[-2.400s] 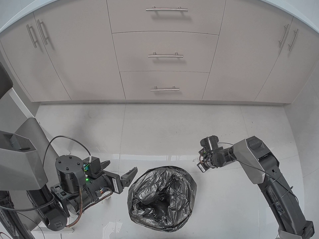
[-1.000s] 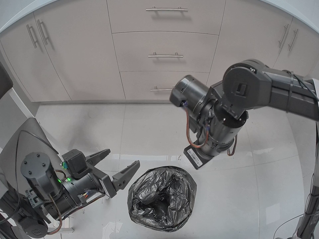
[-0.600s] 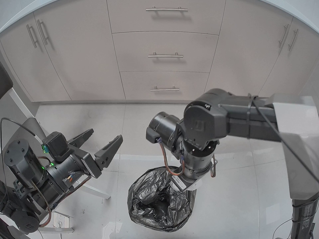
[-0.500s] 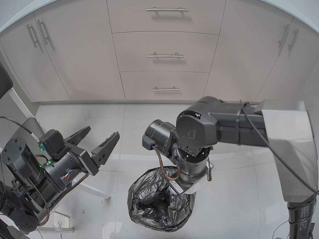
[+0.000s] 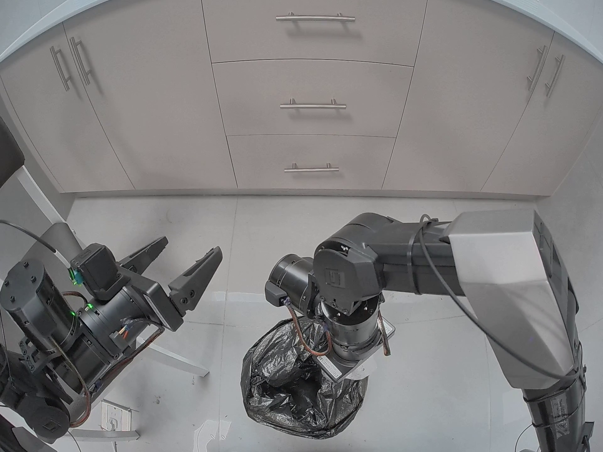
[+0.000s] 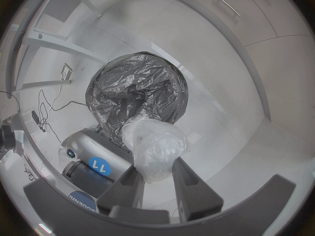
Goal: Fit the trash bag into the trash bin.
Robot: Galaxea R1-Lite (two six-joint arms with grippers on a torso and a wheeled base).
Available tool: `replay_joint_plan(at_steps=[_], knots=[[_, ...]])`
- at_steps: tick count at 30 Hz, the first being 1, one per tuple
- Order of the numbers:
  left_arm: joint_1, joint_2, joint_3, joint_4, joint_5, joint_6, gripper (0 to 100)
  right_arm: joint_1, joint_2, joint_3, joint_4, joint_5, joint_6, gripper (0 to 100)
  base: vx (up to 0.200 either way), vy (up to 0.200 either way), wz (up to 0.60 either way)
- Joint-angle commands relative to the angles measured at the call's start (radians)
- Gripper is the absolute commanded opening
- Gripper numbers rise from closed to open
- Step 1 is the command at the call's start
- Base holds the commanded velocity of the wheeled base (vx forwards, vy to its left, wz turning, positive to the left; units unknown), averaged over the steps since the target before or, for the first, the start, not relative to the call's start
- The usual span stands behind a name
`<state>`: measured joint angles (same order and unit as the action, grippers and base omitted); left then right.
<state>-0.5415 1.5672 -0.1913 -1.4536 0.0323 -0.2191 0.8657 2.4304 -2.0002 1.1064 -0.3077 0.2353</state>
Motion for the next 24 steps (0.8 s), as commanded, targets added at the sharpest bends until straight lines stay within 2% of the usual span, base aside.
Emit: replay_joint_plan(at_steps=[1,6,24], knots=[[0.0,0.008,0.001,-0.001,0.0,0.0,100,0.012,0.027,0.0,-0.007,0.024,-0.001,0,0.0,0.0,0.0],[0.0,0.017,0.003,-0.001,0.0,0.0,100,0.022,0.048,0.0,-0.089,0.059,0.001,0,0.0,0.0,0.0],[0.0,0.031,0.006,-0.001,-0.002,-0.002,100,0.027,0.124,0.0,-0.298,0.042,-0.007,0,0.0,0.0,0.0]])
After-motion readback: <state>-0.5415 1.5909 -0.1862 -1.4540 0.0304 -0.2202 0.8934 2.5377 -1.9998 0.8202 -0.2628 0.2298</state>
